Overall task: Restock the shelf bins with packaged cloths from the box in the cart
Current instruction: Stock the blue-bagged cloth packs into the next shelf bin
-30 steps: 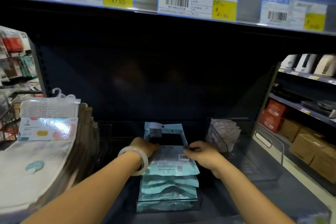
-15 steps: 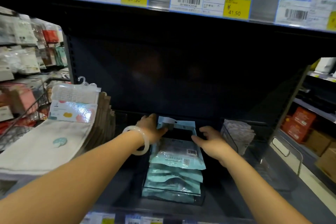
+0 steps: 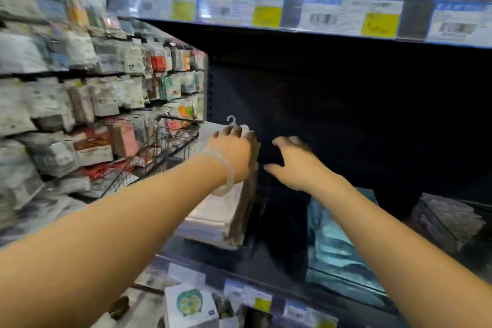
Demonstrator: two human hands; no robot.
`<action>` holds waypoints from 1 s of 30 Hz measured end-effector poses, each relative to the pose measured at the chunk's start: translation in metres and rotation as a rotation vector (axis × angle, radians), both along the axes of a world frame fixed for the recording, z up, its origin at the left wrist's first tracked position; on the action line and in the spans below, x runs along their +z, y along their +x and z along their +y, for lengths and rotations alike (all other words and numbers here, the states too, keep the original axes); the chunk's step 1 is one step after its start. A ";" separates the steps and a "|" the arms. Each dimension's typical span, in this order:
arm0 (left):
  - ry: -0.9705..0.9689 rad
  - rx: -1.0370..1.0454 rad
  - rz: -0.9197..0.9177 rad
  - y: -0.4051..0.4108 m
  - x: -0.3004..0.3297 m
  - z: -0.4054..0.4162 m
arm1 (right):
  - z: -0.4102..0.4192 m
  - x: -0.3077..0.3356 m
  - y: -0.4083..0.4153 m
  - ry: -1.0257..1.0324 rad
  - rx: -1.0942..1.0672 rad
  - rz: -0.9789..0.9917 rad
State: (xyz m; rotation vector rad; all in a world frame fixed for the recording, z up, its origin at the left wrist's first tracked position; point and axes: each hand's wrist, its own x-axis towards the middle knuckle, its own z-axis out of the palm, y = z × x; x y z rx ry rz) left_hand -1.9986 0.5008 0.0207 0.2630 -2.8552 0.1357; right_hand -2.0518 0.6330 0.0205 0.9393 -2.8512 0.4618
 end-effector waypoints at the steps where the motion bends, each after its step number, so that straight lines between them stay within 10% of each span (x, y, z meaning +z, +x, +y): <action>1: -0.005 0.040 -0.001 0.013 0.002 -0.022 | -0.023 0.003 0.010 -0.010 0.027 0.007; 17: 0.146 0.479 -0.288 0.197 -0.094 -0.331 | -0.368 -0.092 0.158 0.210 0.380 -0.070; 30: 0.225 0.463 -0.416 0.136 -0.169 -0.465 | -0.502 -0.177 0.079 0.319 0.308 -0.202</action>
